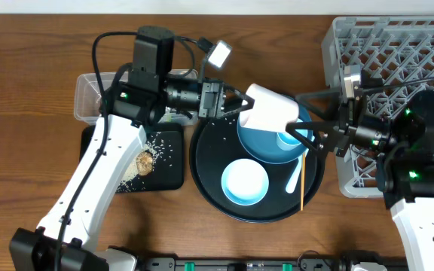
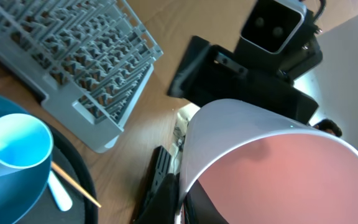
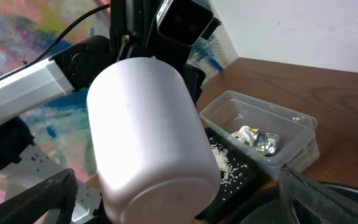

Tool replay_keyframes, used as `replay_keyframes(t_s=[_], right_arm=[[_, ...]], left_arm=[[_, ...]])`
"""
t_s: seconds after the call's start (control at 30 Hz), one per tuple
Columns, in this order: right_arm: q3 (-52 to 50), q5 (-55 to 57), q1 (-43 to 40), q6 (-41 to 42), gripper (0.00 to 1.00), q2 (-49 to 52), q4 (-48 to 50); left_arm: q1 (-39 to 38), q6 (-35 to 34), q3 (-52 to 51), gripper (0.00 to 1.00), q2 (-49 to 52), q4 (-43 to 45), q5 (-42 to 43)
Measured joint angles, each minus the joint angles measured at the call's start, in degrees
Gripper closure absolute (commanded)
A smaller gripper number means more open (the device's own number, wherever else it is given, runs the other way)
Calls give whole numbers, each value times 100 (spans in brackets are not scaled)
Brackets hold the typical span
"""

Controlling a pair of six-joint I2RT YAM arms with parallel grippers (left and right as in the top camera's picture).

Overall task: Sort waste into correct bins and load items into the dishwasher rack
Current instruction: 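Grasp the raised pink cup with the right gripper from the left gripper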

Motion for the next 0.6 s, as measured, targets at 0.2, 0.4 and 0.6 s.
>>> replay_keyframes(t_s=[0.2,0.4,0.6], right_arm=[[0,-304,0,-26,5,153,212],[0,-505,125,-85,9,170,476],[0,-520,426,-94,13,173,697]], left_arm=[[-13,-219,0,94,0,96,31],[-13,-258,0,94,0,116,46],[-13,-258,0,94,0,118,79]])
